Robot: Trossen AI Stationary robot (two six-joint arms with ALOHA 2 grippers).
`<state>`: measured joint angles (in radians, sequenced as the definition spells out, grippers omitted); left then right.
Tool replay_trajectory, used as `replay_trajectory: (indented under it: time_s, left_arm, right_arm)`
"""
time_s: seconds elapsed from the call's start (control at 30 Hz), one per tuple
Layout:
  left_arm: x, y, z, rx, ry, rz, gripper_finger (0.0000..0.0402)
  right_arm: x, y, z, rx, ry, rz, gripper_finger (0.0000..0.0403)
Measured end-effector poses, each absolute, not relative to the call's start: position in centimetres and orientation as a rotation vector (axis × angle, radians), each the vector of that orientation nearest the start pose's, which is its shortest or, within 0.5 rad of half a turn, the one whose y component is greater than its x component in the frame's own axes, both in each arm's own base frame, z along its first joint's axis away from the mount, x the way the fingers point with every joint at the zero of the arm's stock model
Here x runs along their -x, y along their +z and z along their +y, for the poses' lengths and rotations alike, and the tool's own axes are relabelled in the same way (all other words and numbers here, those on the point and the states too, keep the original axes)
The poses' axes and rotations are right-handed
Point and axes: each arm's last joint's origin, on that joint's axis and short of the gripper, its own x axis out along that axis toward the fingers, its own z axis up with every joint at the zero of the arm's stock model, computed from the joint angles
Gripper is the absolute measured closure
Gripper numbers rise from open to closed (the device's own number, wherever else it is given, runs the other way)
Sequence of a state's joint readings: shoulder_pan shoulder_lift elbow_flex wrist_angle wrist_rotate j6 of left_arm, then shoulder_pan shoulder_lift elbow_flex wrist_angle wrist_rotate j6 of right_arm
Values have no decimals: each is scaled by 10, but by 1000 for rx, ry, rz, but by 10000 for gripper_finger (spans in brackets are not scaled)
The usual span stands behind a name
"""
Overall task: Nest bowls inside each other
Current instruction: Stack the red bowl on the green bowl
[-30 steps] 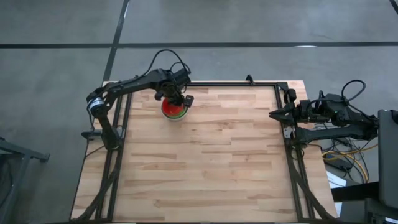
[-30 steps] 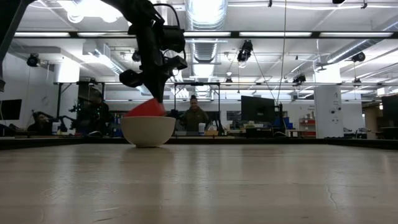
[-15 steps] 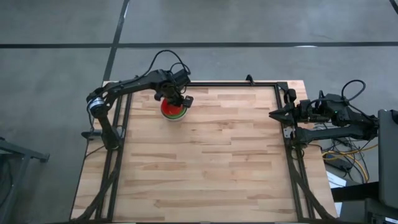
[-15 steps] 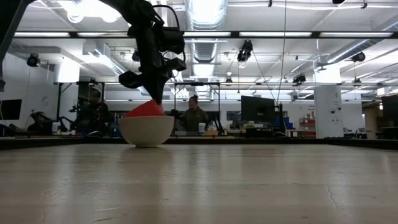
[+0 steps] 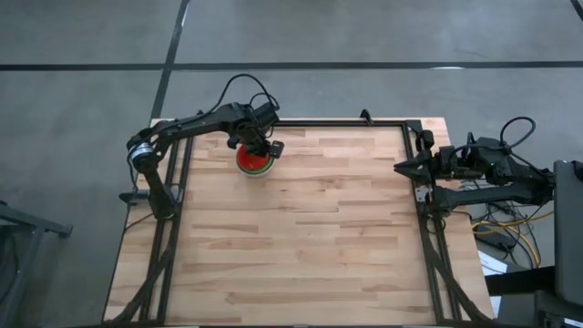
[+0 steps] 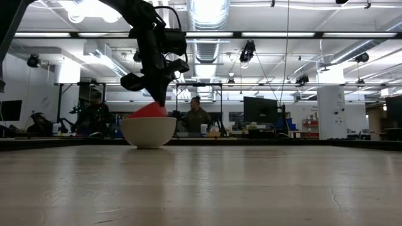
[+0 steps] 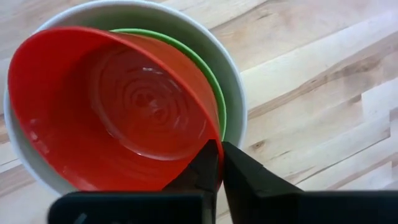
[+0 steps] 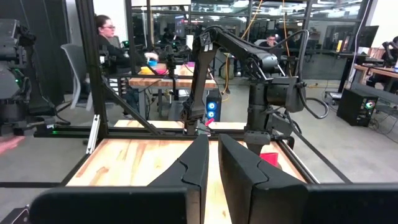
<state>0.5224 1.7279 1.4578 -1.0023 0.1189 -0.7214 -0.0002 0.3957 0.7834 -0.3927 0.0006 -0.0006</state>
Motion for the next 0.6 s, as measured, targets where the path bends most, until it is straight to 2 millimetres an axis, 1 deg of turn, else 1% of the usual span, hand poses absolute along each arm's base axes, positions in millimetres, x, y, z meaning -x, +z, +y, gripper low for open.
replay_trajectory:
  time_s: [0.37,0.47,0.6]
  left_arm:
    - [-298,265,167,1051,779,1058,289]
    - [-298,266,167,1053,780,1054,277]
    - [-299,271,168,1039,788,1043,274]
  right_arm:
    - [-77,353,0,1,-1,5,369]
    - [-77,353,0,1,-1,5,369]
    - [-77,353,0,1,-1,5,369]
